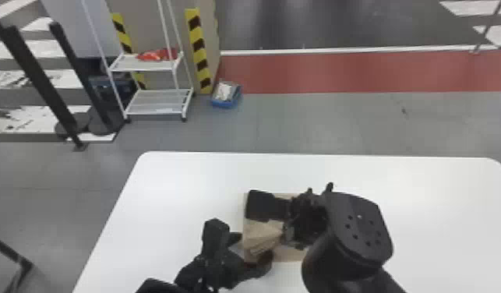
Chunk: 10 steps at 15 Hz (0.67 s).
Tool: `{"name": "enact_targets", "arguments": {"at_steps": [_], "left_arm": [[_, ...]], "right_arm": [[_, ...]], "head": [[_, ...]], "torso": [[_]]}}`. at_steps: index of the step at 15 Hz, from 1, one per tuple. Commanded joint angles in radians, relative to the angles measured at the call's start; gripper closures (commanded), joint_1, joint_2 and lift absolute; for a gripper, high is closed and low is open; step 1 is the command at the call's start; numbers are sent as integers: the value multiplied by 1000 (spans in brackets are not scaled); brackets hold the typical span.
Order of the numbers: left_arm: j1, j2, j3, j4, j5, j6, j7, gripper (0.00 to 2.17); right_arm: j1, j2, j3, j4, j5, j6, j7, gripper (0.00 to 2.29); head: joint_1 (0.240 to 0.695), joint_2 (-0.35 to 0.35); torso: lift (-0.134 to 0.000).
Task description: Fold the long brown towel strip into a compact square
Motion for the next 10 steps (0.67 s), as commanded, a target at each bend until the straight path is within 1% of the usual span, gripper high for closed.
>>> {"name": "enact_targets", "arguments": {"at_steps": [1,5,8,9,10], "left_arm": [[4,0,-1,-3,0,-3,0,144],[7,1,1,-6,0,0,0,144],[7,1,1,-8,0,0,0,144],[7,1,1,-6,0,0,0,144],[7,1,1,-6,0,0,0,144]], "right_arm": [[6,1,9,-2,3,5,2,1180],[12,-2,7,4,17,-4,7,1180],[14,-2,4,16,31,-7,-8,1163],[14,-2,4,19,31,-4,-13,1126],[17,-1,6,21,29,-1,-18,954]], "head": [[695,108],[695,113],[695,108],[695,106],[695,102]], "torso": [[0],[0],[0],[0],[0]]}}
